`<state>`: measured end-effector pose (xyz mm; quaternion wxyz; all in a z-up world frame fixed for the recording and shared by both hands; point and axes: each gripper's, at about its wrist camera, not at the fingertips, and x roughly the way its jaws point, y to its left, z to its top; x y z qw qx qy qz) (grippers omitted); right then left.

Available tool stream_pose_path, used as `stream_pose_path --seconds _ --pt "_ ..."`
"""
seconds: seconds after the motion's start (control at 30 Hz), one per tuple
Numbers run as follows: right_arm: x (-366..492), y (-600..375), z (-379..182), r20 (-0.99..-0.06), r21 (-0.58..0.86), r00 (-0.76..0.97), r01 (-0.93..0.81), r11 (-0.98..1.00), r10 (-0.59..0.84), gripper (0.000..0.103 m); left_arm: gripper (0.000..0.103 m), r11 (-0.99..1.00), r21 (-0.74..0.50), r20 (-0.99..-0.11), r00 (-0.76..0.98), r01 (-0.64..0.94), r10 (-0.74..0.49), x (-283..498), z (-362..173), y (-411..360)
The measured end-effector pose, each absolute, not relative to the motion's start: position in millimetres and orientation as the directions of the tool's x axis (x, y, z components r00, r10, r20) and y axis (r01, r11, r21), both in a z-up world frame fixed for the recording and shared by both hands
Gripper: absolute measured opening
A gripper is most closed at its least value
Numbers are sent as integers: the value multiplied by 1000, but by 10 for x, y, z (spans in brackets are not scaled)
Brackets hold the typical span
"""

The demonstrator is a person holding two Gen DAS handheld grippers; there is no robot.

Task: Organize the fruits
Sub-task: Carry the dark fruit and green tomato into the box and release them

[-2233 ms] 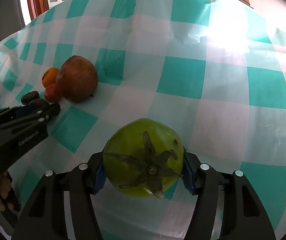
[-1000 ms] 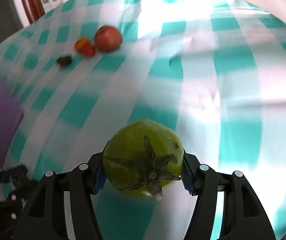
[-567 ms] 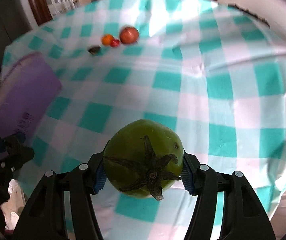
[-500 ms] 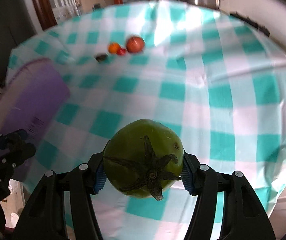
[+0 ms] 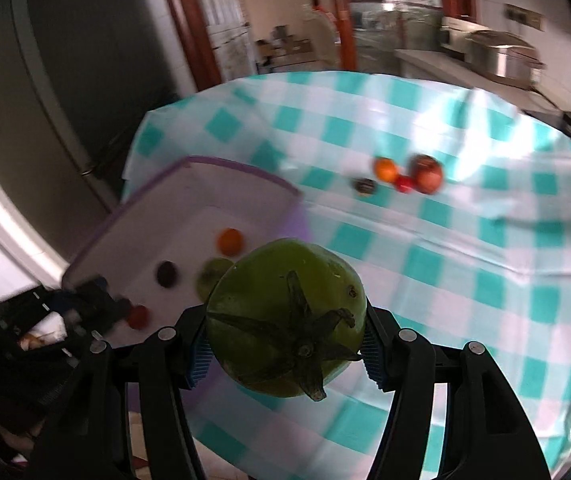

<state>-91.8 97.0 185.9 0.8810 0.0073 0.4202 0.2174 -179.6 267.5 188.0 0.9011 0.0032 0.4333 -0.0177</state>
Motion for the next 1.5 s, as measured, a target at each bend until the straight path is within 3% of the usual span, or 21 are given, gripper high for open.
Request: stream_pose_path --seconds 0.2,0.4,0.57,0.8,1.13,1.4,1.47,1.5 --pt "-433 1603 1863 -774 212 443 -493 844 453 59 39 998 22 -856 514 -60 50 -1525 1592 3044" --pt "22 2454 1756 -838 127 322 -669 732 440 59 39 993 75 -913 395 -89 104 -1216 1329 3158" --pt "442 2978 1440 -890 119 218 -738 664 402 59 39 990 138 -958 251 -29 140 -1032 997 3058" --pt "686 3468 911 -943 91 108 -827 555 315 59 39 955 234 -967 151 183 208 -833 753 2773" --pt "746 3739 427 -970 51 60 -897 440 235 59 39 933 117 -989 -42 340 139 -690 423 2703" --pt "728 3823 312 -974 22 76 -907 420 216 60 42 948 59 -995 -63 312 82 -560 416 2915" --pt "711 3870 312 -974 10 85 -909 416 210 61 50 948 69 -995 -49 312 88 -553 451 2941" --pt "706 3872 329 -973 2 95 -908 418 212 66 54 947 79 -995 -35 312 94 -564 481 2923"
